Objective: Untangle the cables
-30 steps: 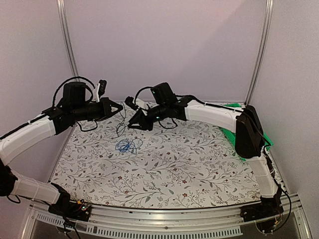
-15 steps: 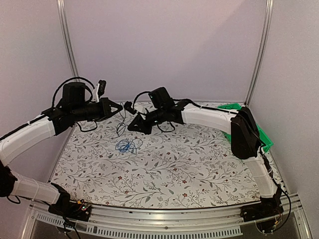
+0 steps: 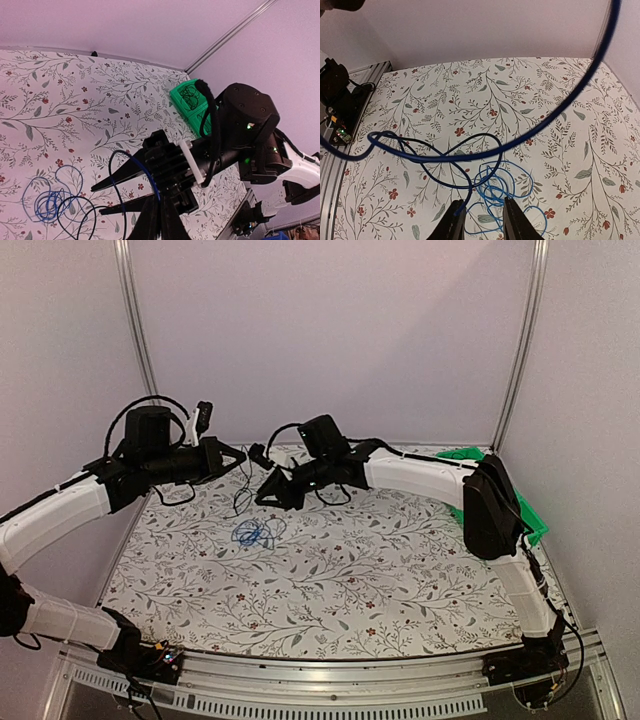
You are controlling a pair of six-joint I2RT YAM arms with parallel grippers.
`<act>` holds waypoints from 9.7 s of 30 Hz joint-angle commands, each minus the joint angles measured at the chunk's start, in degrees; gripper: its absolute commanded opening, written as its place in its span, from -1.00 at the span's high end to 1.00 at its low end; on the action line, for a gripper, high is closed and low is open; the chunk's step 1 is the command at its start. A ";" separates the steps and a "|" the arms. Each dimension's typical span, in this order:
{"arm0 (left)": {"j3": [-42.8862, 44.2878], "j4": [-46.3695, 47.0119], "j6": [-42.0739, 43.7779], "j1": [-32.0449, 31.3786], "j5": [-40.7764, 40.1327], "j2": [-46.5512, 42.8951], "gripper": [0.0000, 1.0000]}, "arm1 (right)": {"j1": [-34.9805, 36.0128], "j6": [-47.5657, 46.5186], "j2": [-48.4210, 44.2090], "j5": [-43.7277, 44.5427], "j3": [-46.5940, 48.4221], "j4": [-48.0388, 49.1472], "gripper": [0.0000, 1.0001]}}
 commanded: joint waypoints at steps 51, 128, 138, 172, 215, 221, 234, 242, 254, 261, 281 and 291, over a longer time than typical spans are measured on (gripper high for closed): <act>3.22 5.90 4.76 6.04 -6.46 2.70 1.00 | 11.31 -11.97 -16.54 7.34 -27.48 2.84 0.86; -4.43 41.72 9.23 -15.97 10.03 29.65 0.44 | -9.94 25.02 -12.74 -5.56 -9.27 9.91 1.00; -2.94 30.03 18.24 -25.67 7.45 34.71 0.52 | -17.77 24.29 -13.74 -2.09 -5.50 8.28 1.00; -0.69 17.77 20.97 -28.27 -7.54 34.62 0.53 | -46.86 1.12 -39.12 4.00 -26.83 -13.60 1.00; -2.63 14.73 19.35 -24.70 -11.95 33.31 0.59 | -57.09 -14.46 -20.01 27.69 -33.74 -23.07 0.97; -5.00 15.18 17.75 -22.60 -14.29 30.46 0.59 | -56.89 -14.20 -21.27 29.36 -33.19 -25.90 0.63; -8.02 2.92 11.08 -11.75 -24.94 15.74 0.39 | -56.77 -17.30 -33.54 41.70 -33.13 -32.23 0.07; -12.52 -0.10 4.88 -5.00 -21.12 13.18 0.55 | -47.61 -19.01 -38.66 51.07 -34.17 -25.17 0.03; -15.28 0.49 0.77 1.63 -20.27 15.74 0.65 | -25.04 -21.92 -37.74 38.71 -32.15 -17.73 0.05; -16.00 1.75 0.64 3.31 -17.44 16.54 0.80 | -10.72 -14.87 -26.43 15.81 -24.77 -14.85 0.14; -20.78 2.69 0.42 4.23 -15.21 7.69 0.57 | 6.90 -9.86 8.03 16.84 -1.48 -4.92 0.11; -20.44 7.13 1.45 4.17 -11.94 8.37 0.47 | 6.96 -7.00 7.34 18.12 -1.27 -3.47 1.00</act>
